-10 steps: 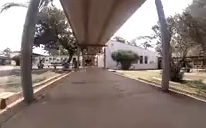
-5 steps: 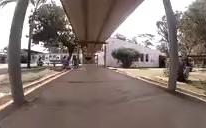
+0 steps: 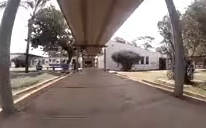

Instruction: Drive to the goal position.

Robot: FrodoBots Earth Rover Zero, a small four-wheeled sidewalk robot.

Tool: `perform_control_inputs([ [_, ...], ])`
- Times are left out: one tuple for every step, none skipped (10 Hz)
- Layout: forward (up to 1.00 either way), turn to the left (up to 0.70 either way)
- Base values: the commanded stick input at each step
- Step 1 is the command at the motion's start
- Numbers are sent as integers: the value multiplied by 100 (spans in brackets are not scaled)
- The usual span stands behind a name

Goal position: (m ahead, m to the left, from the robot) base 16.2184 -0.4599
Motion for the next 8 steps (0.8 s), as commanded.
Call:
perform_control_inputs([
  [50, 41],
  [50, 35],
  [50, 10],
  [50, 0],
  [50, 0],
  [50, 0],
  [50, 0],
  [50, 0],
])
